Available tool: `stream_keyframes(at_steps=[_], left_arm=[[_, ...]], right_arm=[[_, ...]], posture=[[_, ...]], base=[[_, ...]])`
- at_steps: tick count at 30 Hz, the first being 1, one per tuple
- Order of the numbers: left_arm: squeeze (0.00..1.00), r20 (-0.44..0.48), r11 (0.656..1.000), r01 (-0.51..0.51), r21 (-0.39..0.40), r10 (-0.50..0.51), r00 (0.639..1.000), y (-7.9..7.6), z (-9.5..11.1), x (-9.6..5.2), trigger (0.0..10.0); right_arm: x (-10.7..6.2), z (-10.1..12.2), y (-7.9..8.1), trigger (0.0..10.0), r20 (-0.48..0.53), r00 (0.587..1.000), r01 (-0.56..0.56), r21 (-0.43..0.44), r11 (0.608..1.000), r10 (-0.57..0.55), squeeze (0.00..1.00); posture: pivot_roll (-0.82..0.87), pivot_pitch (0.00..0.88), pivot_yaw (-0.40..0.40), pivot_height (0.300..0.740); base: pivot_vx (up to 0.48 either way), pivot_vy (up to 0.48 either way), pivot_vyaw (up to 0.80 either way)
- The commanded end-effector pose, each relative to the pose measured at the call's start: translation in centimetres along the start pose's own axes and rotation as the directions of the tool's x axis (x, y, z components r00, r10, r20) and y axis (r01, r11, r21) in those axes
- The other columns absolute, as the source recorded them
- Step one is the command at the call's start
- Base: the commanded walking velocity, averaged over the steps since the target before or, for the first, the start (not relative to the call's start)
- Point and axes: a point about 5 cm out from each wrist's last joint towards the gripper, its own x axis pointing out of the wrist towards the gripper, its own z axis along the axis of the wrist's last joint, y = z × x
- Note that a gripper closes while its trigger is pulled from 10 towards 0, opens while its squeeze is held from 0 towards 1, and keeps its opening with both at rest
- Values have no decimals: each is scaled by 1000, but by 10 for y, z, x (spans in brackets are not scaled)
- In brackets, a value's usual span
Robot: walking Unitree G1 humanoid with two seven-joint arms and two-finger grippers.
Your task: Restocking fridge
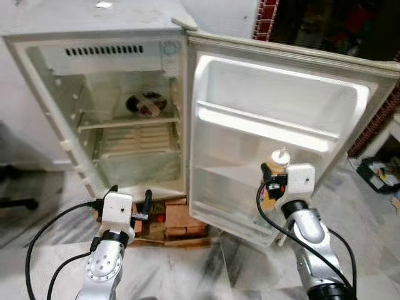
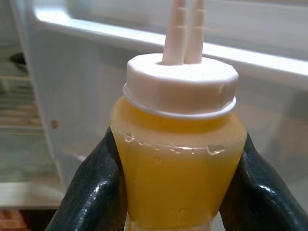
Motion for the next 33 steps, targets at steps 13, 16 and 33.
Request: stream_keyframes(at_steps=[13, 16, 33], left_arm=[[0, 62, 998, 16, 53, -19, 998, 2, 15, 15, 10000], [0, 74, 997, 20, 73, -26, 997, 5, 19, 16, 10000], [0, 69, 994, 52, 101, -59, 996, 12, 22, 19, 10000]], right_arm=[[11, 15, 4, 10000, 62, 998, -9, 26, 1000, 8, 0], [12, 17, 7, 10000, 72, 997, -15, 29, 999, 13, 0], [12, 3, 23, 10000, 57, 998, -24, 104, 994, 18, 0]], posture=[[12, 0, -12, 740], [10, 0, -3, 740], [57, 0, 6, 740]], base=[[0, 0, 0], [0, 0, 0], [0, 0, 0]])
